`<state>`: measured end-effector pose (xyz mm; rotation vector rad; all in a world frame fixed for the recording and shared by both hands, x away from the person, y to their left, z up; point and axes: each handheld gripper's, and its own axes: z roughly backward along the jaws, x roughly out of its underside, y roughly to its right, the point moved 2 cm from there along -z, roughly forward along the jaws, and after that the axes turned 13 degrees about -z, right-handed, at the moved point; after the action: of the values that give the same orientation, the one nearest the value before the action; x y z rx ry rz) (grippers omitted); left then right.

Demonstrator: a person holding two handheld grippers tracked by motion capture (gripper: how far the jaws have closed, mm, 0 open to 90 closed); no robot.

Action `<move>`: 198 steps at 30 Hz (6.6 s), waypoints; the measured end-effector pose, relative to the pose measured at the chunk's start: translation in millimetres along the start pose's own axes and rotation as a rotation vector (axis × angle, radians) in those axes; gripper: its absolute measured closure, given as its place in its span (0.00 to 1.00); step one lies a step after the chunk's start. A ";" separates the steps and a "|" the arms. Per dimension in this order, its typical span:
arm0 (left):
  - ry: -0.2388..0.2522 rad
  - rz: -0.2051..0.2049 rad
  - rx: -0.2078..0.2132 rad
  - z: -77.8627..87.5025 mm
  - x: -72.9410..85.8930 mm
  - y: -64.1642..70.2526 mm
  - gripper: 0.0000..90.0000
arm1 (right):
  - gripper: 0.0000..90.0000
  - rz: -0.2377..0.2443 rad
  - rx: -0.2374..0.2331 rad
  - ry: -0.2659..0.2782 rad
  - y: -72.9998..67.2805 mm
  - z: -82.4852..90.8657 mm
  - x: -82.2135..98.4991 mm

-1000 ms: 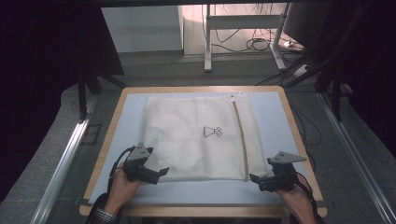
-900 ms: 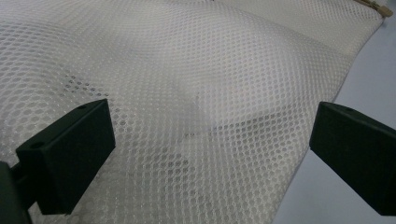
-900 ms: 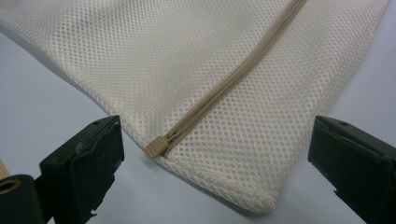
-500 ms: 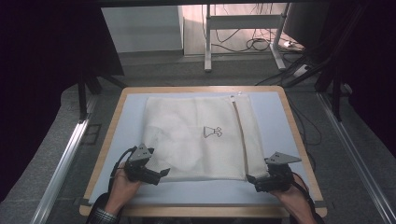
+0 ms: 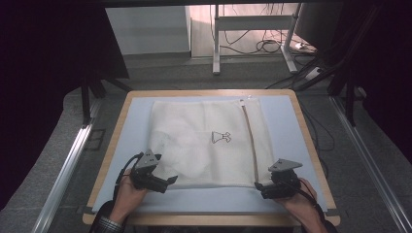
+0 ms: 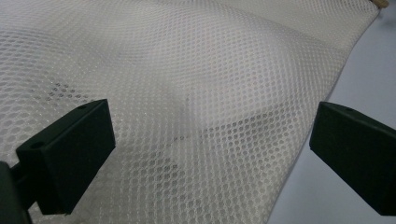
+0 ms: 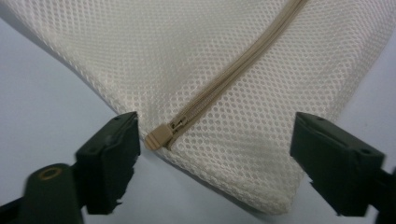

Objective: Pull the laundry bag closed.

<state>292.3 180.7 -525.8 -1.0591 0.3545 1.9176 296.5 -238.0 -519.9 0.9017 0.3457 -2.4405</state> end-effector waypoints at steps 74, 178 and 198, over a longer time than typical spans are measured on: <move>-0.008 0.030 0.077 -15.9 -29.2 8.1 0.17 | 0.94 0.176 -0.050 -0.015 -9.6 -3.9 -5.1; -0.003 -0.321 0.403 -162.8 -132.3 106.8 0.99 | 0.92 0.126 -0.061 -0.049 -4.2 -5.7 -6.4; -0.021 -0.333 0.406 -177.0 -129.1 114.3 1.00 | 0.92 0.150 -0.052 -0.047 -5.7 -5.9 -6.7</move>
<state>324.9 -63.3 -547.3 -0.7716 0.4978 1.4793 301.0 -228.4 -519.6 0.8172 0.3111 -2.3005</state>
